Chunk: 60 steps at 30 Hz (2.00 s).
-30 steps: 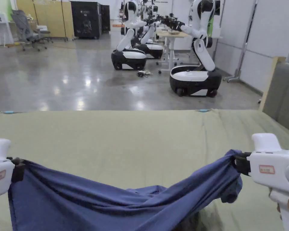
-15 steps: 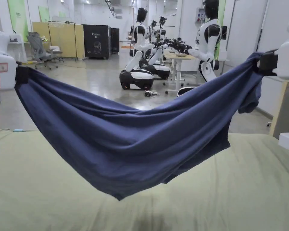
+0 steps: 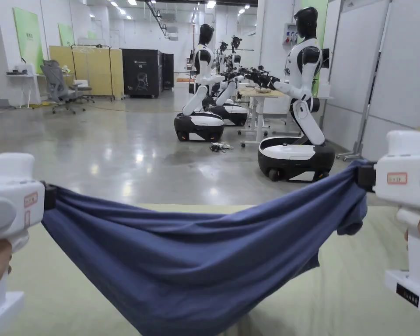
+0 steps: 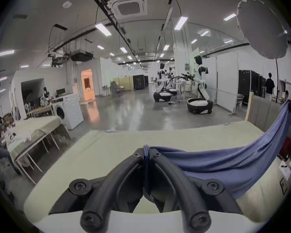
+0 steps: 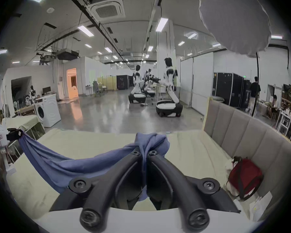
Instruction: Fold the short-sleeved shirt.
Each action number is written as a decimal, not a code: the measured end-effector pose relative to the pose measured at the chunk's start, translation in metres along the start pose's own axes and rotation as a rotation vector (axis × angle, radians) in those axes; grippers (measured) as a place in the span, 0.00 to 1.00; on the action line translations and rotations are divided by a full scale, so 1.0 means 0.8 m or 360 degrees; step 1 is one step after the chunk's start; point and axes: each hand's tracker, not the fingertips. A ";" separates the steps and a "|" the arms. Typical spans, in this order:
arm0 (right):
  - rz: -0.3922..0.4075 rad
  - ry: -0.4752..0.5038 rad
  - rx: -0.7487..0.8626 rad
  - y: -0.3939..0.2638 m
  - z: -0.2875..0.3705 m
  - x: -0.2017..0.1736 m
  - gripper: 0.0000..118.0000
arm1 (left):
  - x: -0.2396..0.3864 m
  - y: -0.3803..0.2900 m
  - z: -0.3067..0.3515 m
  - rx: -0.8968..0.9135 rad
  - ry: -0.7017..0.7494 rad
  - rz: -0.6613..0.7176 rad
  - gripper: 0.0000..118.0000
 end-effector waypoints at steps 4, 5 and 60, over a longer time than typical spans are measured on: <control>0.0011 0.0033 -0.0057 -0.040 0.034 0.016 0.05 | -0.002 -0.041 0.046 -0.0036 -0.0057 -0.0007 0.02; 0.0029 0.0042 -0.0060 -0.051 0.048 0.020 0.05 | -0.006 -0.051 0.062 -0.0049 -0.0092 0.0000 0.02; 0.0031 0.0314 0.0109 -0.323 0.259 -0.186 0.04 | -0.111 -0.393 0.317 -0.0685 -0.0136 0.0246 0.99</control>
